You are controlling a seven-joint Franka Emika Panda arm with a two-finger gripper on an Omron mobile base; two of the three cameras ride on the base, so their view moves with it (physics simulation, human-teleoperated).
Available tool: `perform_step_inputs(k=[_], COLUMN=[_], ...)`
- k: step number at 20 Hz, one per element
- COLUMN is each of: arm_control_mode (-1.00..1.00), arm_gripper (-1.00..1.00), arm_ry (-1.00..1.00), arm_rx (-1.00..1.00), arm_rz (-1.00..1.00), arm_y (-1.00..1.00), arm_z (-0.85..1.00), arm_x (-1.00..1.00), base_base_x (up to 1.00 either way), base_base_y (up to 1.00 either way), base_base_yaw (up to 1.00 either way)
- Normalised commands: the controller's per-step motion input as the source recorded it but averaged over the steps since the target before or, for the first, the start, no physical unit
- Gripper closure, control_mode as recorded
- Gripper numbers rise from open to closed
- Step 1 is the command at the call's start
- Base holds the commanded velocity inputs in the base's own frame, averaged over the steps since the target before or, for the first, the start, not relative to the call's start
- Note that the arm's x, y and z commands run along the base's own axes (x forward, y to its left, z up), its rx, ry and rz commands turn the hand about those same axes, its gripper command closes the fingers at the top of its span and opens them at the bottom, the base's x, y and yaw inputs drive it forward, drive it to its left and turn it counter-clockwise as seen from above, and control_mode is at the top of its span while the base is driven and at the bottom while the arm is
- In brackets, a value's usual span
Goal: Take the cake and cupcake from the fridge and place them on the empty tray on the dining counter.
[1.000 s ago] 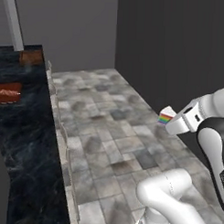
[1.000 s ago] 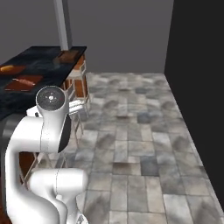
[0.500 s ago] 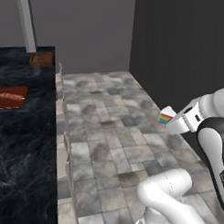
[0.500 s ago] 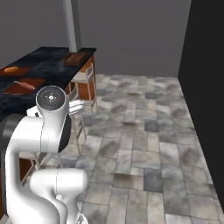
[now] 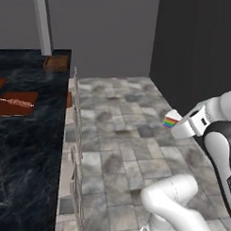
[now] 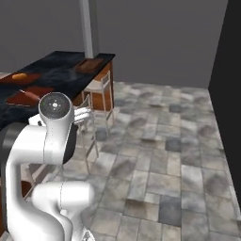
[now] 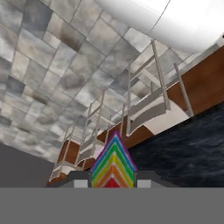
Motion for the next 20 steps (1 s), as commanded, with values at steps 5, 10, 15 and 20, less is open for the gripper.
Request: perform_step_inputs(k=[5, 10, 15, 20], arm_control_mode=[1.0, 1.0, 1.0, 1.0], arm_gripper=[1.0, 1.0, 1.0, 1.0], arm_ry=[0.0, 0.0, 0.0, 0.0], arm_rx=[0.0, 0.0, 0.0, 0.0], arm_rz=[0.0, 0.0, 0.0, 0.0], arm_y=[0.0, 0.0, 0.0, 0.0], arm_z=[0.0, 0.0, 0.0, 0.0], arm_x=[0.0, 0.0, 0.0, 0.0], base_base_x=[0.66, 0.72, 0.76, 0.76], base_base_y=[-0.38, -0.5, -0.51, -0.52], base_base_yaw=[0.2, 0.2, 0.21, 0.22])
